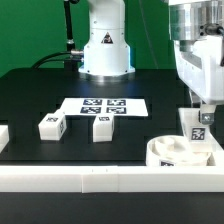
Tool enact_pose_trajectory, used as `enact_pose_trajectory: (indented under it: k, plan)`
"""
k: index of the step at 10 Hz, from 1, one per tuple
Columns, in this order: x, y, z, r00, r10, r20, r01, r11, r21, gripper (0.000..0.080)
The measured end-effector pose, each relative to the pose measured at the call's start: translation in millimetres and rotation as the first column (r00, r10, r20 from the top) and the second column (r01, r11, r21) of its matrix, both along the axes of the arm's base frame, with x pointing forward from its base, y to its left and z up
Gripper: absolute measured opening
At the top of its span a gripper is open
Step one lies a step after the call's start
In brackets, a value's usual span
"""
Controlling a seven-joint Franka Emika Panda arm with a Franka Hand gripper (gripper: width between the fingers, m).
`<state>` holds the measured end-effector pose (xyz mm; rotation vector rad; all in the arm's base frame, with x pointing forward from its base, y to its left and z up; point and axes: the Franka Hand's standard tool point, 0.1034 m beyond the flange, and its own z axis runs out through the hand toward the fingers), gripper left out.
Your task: Assemble stool
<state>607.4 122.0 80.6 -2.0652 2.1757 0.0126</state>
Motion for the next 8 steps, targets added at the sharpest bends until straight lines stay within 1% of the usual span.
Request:
enact_pose_trajectory:
  k: [1, 2, 3, 4, 5, 6, 7, 8]
  plan:
    - [-0.2, 1.1, -0.1, 1.000, 0.011, 0.001, -0.011, 1.000, 0.003, 0.0519]
    - [-0.3, 1.5, -0.1, 1.000, 0.018, 0.002, -0.018, 1.000, 0.003, 0.0607]
    - [-0.3, 1.9, 0.0, 1.000, 0.028, 0.003, -0.028, 1.000, 0.002, 0.0607]
    - [2.2, 1.8, 7.4, 0.992, 0.122, 0.024, -0.122, 0.993, -0.004, 0.0644]
    - [5.4, 4.0, 20.2, 0.987, 0.156, 0.047, -0.156, 0.988, 0.003, 0.0648]
    - [7.1, 5.1, 26.6, 0.969, 0.238, 0.066, -0.238, 0.971, -0.008, 0.0648]
    - [6.1, 4.4, 23.0, 0.927, 0.367, 0.072, -0.366, 0.930, -0.031, 0.0648]
    - [6.1, 4.5, 22.5, 0.891, 0.448, 0.077, -0.445, 0.894, -0.046, 0.0649]
